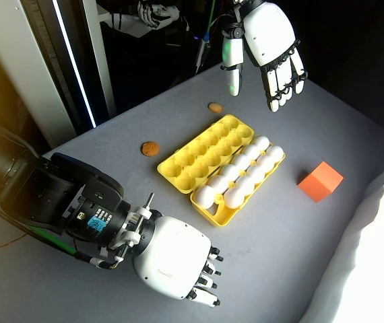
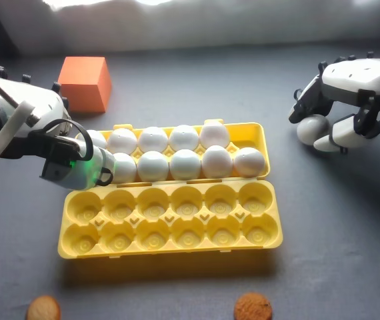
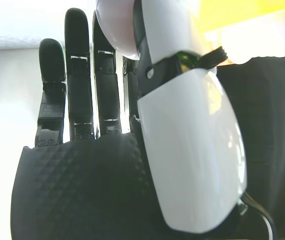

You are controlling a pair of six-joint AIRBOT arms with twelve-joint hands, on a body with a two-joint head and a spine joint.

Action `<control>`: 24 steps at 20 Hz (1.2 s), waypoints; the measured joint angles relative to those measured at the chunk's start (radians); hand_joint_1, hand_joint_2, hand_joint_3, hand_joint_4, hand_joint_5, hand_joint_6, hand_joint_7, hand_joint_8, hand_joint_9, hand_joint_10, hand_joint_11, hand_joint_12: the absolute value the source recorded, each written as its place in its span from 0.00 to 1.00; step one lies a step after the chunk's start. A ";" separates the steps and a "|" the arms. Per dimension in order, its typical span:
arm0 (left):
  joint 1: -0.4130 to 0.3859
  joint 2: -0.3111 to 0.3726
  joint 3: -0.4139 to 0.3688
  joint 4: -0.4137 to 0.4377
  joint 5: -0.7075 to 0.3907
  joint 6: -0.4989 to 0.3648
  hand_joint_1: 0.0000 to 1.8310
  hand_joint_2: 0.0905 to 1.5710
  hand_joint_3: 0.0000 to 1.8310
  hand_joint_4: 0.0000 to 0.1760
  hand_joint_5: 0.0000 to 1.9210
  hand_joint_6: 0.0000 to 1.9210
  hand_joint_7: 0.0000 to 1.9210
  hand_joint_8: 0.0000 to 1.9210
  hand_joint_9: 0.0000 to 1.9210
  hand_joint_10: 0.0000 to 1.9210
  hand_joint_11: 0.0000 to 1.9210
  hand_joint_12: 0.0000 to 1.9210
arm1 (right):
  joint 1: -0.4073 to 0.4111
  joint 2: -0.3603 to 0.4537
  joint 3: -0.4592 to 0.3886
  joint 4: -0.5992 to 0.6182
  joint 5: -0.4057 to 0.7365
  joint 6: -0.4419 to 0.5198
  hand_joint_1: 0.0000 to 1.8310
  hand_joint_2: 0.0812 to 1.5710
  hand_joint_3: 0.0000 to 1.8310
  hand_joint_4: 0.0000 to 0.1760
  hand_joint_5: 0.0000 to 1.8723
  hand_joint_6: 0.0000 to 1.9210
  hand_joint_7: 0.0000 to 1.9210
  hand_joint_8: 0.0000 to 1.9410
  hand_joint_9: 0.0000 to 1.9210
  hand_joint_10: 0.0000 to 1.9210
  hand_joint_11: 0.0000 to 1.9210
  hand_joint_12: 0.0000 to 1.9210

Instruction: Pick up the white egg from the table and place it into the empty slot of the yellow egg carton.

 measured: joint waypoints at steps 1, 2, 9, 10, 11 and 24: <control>0.000 0.000 0.000 0.003 0.002 0.000 0.00 0.82 0.00 0.00 0.17 0.00 0.20 0.00 0.18 0.00 0.00 0.25 | 0.000 0.000 0.000 0.000 0.001 0.000 0.71 0.72 0.00 0.00 0.44 0.04 0.43 0.53 0.27 0.45 0.03 0.81; 0.000 0.000 0.000 0.002 0.002 0.000 0.00 0.82 0.00 0.00 0.17 0.00 0.20 0.00 0.18 0.00 0.00 0.25 | 0.000 0.000 0.000 -0.001 0.002 0.000 0.72 0.74 0.00 0.00 0.45 0.04 0.42 0.64 0.27 0.48 0.03 0.82; 0.000 0.000 0.000 -0.003 0.000 0.000 0.00 0.82 0.00 0.00 0.18 0.00 0.21 0.00 0.19 0.00 0.00 0.29 | 0.041 0.008 0.000 0.002 0.002 0.019 0.73 0.73 0.00 0.00 0.42 0.58 0.48 0.64 0.41 0.71 0.18 0.81; 0.000 0.000 0.000 0.001 -0.001 0.000 0.00 0.82 0.00 0.00 0.18 0.00 0.21 0.00 0.19 0.00 0.00 0.27 | 0.041 0.009 0.000 0.002 0.002 0.019 0.68 0.74 0.00 0.00 0.43 0.58 0.48 0.66 0.40 0.66 0.16 0.82; 0.003 0.000 0.000 0.011 0.000 0.000 0.00 0.82 0.00 0.00 0.18 0.00 0.21 0.00 0.19 0.00 0.00 0.27 | 0.041 0.008 0.000 0.002 0.001 0.019 0.67 0.74 0.00 0.00 0.44 0.56 0.47 0.68 0.39 0.65 0.16 0.83; 0.006 0.000 0.000 0.012 0.001 0.000 0.00 0.82 0.00 0.00 0.18 0.00 0.21 0.00 0.20 0.00 0.00 0.28 | 0.177 0.016 -0.019 -0.009 -0.204 0.120 0.74 0.75 0.00 0.00 0.40 0.59 0.45 0.68 0.38 0.77 0.15 0.84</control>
